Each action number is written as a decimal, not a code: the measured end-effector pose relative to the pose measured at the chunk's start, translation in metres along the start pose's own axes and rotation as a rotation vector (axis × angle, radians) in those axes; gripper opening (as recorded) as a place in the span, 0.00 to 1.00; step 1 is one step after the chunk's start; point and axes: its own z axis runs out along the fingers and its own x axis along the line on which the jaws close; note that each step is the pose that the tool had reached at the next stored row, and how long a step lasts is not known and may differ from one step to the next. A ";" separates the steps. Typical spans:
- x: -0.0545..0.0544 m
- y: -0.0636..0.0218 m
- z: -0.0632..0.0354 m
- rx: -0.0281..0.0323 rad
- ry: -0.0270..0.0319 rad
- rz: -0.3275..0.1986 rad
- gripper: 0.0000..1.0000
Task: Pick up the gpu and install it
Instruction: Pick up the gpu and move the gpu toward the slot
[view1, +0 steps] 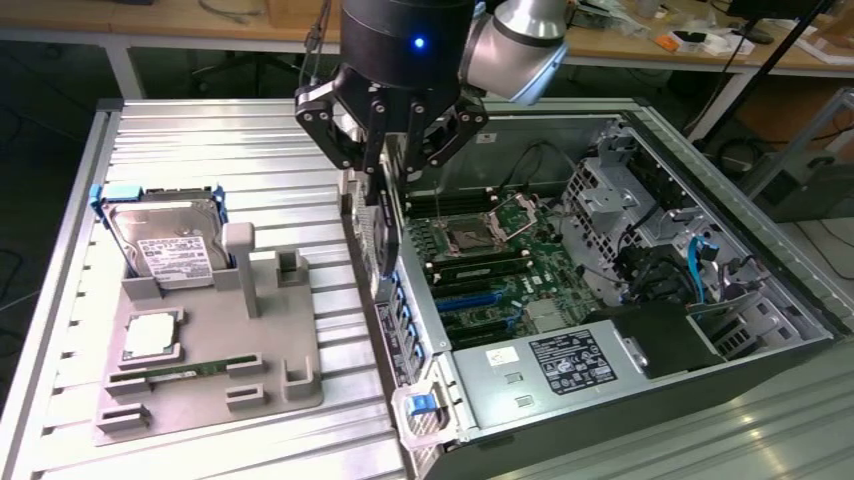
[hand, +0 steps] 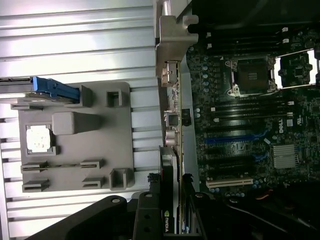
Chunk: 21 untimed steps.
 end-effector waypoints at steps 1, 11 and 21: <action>-0.002 0.0001 0.0000 0.0000 0.0000 0.000 0.27; -0.011 0.0009 0.0003 0.0000 0.0000 0.000 0.27; -0.018 0.0015 0.0005 0.0001 0.0000 0.000 0.27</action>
